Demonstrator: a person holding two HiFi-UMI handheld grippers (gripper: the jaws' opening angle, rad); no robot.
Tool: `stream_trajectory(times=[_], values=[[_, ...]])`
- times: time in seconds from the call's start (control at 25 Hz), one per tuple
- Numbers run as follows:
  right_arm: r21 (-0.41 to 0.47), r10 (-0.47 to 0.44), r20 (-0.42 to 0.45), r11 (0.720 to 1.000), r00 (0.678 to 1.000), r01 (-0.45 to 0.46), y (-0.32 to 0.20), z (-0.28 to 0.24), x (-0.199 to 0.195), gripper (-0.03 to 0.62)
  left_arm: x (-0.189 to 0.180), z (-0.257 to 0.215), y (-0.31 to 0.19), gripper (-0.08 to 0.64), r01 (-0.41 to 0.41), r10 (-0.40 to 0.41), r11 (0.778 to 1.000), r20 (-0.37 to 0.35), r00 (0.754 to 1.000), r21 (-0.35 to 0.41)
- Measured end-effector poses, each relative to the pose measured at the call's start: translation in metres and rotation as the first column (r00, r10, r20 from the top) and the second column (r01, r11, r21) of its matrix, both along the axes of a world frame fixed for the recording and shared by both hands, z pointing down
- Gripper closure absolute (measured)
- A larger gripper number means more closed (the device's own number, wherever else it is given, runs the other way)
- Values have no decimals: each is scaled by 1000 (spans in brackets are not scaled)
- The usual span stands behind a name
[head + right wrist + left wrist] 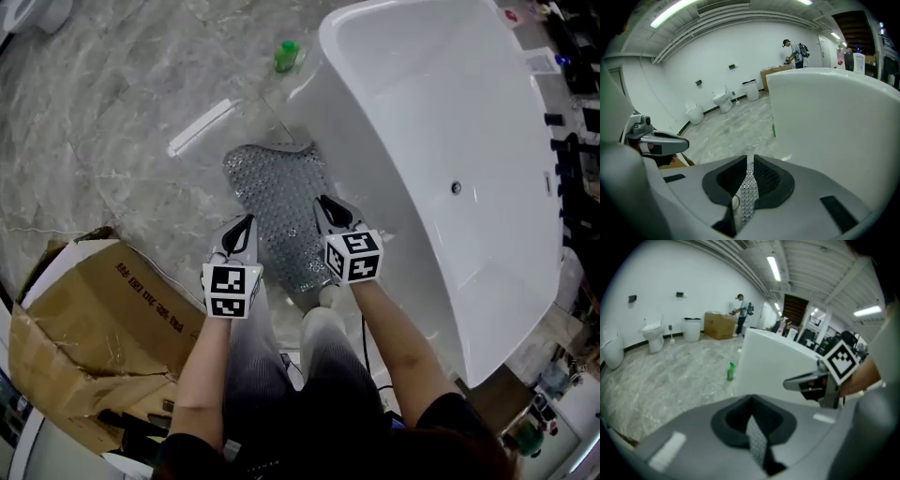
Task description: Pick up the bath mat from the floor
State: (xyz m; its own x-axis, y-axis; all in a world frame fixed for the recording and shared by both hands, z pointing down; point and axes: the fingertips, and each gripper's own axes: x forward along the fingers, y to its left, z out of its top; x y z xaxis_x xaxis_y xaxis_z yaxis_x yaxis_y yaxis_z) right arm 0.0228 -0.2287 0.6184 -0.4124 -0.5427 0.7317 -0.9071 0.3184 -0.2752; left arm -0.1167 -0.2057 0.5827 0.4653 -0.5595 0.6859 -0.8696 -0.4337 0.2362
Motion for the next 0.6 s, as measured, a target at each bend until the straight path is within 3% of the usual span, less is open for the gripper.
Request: stream_trajectory(times=[0.6], values=[[-105,189,108,978,976,-178,-46,140,-13,485,0,113,-41,551,56,-56,998,6,998,-34]])
